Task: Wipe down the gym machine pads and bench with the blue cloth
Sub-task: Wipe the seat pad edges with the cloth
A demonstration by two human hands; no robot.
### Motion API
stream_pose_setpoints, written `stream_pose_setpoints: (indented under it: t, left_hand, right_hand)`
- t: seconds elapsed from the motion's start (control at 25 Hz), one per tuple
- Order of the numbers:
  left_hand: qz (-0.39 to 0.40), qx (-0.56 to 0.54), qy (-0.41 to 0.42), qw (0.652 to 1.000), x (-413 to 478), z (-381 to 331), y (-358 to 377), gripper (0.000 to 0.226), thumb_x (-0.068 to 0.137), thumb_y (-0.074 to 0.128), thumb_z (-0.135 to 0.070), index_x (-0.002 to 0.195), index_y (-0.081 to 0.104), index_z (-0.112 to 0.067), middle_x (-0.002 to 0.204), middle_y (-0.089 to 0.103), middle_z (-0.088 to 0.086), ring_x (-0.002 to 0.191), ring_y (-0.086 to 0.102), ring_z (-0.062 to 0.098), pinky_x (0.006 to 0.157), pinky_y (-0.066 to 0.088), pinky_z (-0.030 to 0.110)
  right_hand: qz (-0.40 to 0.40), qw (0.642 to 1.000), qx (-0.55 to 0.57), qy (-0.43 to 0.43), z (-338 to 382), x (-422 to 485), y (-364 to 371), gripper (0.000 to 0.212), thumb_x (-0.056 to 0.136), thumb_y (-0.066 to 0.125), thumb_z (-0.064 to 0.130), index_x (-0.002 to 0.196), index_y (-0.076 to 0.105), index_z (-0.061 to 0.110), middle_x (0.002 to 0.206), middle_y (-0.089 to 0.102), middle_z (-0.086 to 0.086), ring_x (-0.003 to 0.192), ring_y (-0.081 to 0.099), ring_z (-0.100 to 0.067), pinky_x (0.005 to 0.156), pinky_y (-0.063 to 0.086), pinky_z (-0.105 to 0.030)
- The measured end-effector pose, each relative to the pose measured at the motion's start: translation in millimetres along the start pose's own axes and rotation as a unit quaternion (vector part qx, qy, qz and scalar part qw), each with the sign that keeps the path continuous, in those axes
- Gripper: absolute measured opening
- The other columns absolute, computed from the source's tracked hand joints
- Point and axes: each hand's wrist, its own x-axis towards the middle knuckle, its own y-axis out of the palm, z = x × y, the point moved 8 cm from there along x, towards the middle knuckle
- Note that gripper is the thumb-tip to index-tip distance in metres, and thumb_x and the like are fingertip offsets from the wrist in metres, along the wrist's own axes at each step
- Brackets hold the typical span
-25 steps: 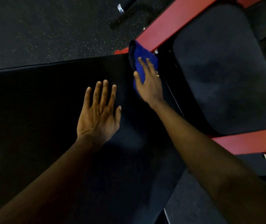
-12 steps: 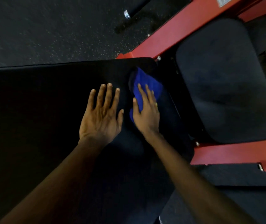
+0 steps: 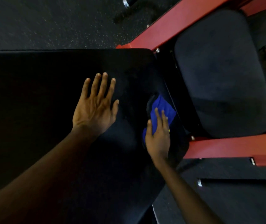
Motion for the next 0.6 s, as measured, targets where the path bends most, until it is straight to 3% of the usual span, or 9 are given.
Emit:
stream_pose_setpoints:
  t: [0.12,0.24,0.32,0.48,0.6]
  left_hand:
    - [-0.009,0.006,0.005,1.000,1,-1,1,0.068,0.101,0.022,-0.048,0.158,0.011,-0.012,0.164,0.011,0.016,0.152,0.009,0.031,0.122,0.007,0.050]
    - [-0.013,0.011,0.004,1.000,0,1,1,0.068,0.101,0.021,-0.048,0.158,0.012,-0.012,0.164,0.011,0.016,0.152,0.009,0.031,0.122,0.007,0.049]
    - [-0.004,0.014,0.002,1.000,-1,1,1,0.068,0.101,0.022,-0.048,0.158,0.014,-0.013,0.164,0.013,0.016,0.152,0.010,0.031,0.122,0.007,0.049]
    - [-0.009,-0.010,-0.003,1.000,0,0,-3,0.067,0.101,0.028,-0.047,0.157,0.018,-0.012,0.163,0.016,0.016,0.151,0.013,0.032,0.122,0.007,0.050]
    - [-0.002,-0.034,-0.017,0.999,-8,-16,3,0.067,0.101,0.031,-0.041,0.156,0.018,-0.006,0.163,0.014,0.017,0.152,0.010,0.033,0.123,0.006,0.049]
  right_hand:
    - [0.048,0.993,-0.010,-0.103,-13,7,-2,0.053,0.101,0.044,0.041,0.153,0.038,0.033,0.162,0.031,0.005,0.151,0.027,-0.017,0.120,0.026,-0.029]
    - [-0.011,0.998,-0.014,0.064,-65,61,-12,0.054,0.101,0.047,0.038,0.153,0.039,0.027,0.161,0.034,-0.003,0.149,0.030,-0.024,0.119,0.031,-0.041]
    - [-0.044,0.985,-0.007,0.167,-81,48,-14,0.054,0.101,0.049,0.036,0.153,0.039,0.024,0.160,0.035,-0.009,0.149,0.029,-0.029,0.119,0.028,-0.043]
    - [-0.045,0.994,0.001,0.100,-54,-56,-24,0.051,0.102,0.048,0.035,0.152,0.042,0.024,0.160,0.036,-0.004,0.150,0.028,-0.022,0.120,0.025,-0.038]
    - [-0.044,0.995,0.003,0.093,-66,-61,-26,0.051,0.101,0.051,0.032,0.151,0.042,0.027,0.159,0.037,-0.002,0.149,0.029,-0.020,0.119,0.026,-0.036]
